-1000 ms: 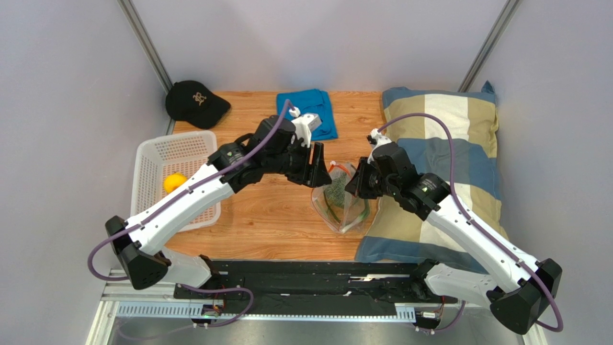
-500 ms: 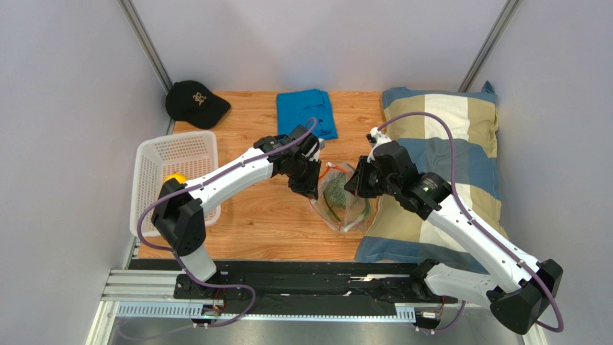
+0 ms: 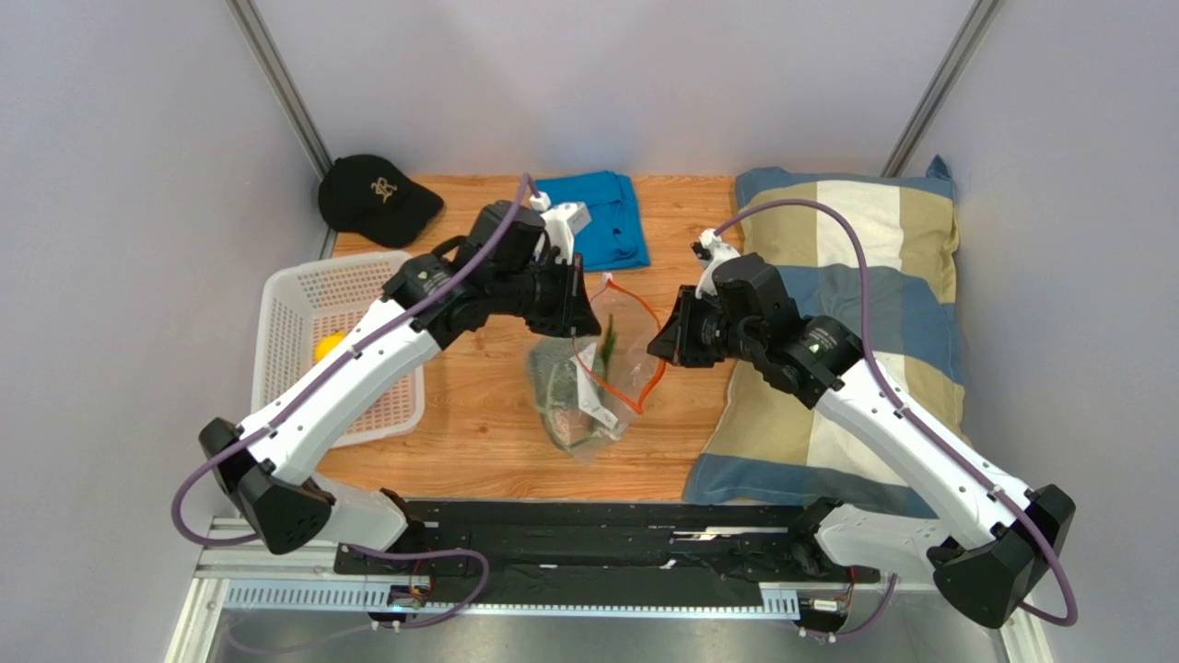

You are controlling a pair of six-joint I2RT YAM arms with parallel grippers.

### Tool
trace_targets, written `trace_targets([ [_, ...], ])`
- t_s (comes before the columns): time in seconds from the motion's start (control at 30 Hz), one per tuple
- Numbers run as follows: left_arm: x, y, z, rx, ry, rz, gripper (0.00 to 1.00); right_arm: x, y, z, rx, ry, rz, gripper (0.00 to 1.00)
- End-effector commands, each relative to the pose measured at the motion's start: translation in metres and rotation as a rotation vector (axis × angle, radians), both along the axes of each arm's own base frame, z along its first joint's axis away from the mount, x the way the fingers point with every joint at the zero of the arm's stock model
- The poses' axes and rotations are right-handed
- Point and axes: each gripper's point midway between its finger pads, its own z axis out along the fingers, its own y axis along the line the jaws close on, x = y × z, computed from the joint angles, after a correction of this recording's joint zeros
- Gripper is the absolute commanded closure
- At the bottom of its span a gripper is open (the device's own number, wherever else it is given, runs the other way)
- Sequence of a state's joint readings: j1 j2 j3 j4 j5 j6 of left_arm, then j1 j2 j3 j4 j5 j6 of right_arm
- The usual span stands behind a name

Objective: Open the zip-top bag and remove the fake food

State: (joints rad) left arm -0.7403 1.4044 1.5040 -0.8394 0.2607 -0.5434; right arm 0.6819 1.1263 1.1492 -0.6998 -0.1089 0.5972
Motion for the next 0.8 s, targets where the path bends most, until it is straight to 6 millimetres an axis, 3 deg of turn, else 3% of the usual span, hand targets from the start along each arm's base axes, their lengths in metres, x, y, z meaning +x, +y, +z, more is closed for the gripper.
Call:
trace_targets([
  [0.0, 0.002, -0.027, 0.017, -0.126, 0.064, -0.025, 1.0, 0.004, 0.008, 0.006, 0.027, -0.004, 0.015, 1.0],
  [0.1, 0.01, -0.028, -0.012, -0.078, 0.134, 0.045, 1.0, 0.0, 0.002, -0.025, -0.036, 0.067, 0.004, 0.97],
  [0.13, 0.011, -0.028, -0.022, -0.065, 0.15, 0.05, 1.0, -0.005, -0.002, -0.046, -0.073, 0.104, 0.009, 0.96],
  [0.2, 0.009, -0.027, -0.059, 0.003, 0.239, 0.018, 1.0, -0.009, -0.006, -0.08, -0.138, 0.155, 0.026, 0.95],
  [0.3, 0.01, -0.024, -0.071, 0.04, 0.237, 0.012, 1.0, -0.012, -0.011, -0.092, -0.174, 0.17, 0.031, 0.94],
  [0.4, 0.013, -0.024, -0.064, 0.021, 0.198, 0.004, 1.0, -0.01, -0.014, -0.086, -0.18, 0.144, 0.027, 0.86],
  [0.53, 0.017, -0.035, -0.033, -0.039, 0.105, -0.087, 1.0, -0.014, -0.011, -0.067, -0.18, 0.13, 0.094, 0.69],
  [0.57, 0.017, -0.033, -0.032, -0.022, 0.1, -0.101, 1.0, -0.011, -0.013, -0.055, -0.189, 0.107, 0.088, 0.55],
  [0.63, 0.02, -0.031, -0.024, -0.009, 0.048, -0.129, 1.0, -0.006, -0.018, -0.044, -0.222, 0.052, 0.097, 0.45],
  [0.67, 0.019, -0.03, -0.02, -0.012, 0.027, -0.139, 1.0, 0.0, -0.023, -0.038, -0.241, 0.018, 0.083, 0.36],
  [0.7, 0.018, -0.029, -0.019, -0.013, 0.017, -0.153, 1.0, 0.006, -0.022, -0.024, -0.238, -0.022, 0.079, 0.33],
  [0.77, 0.016, -0.028, -0.02, -0.011, 0.001, -0.181, 1.0, 0.019, -0.026, -0.015, -0.26, -0.072, 0.07, 0.28],
])
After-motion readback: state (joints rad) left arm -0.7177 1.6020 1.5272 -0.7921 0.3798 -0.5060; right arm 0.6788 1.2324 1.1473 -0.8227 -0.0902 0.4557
